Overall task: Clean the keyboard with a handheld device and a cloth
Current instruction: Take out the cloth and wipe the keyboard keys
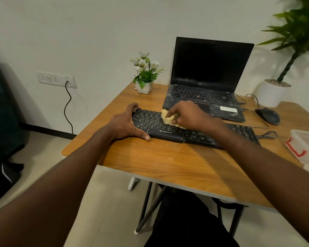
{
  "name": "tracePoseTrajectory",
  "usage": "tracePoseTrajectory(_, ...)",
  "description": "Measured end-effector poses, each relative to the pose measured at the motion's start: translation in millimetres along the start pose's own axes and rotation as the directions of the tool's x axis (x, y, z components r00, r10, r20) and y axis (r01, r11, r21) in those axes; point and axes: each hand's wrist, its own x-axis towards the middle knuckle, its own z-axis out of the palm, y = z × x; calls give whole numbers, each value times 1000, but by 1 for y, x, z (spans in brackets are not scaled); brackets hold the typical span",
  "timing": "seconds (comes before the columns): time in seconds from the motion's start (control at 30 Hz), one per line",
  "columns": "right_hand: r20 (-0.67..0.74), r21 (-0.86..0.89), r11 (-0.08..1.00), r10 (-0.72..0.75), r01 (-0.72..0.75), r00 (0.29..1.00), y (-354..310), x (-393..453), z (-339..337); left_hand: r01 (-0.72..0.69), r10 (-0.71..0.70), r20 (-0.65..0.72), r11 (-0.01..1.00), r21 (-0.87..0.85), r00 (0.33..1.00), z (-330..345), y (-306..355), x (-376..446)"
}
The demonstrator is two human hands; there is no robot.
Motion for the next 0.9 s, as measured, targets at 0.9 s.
tracePoseTrajectory(0.9, -67, 79, 995, 68, -63, 995, 26, 5, -2, -107, 253, -467, 942, 318, 847, 91, 75, 7)
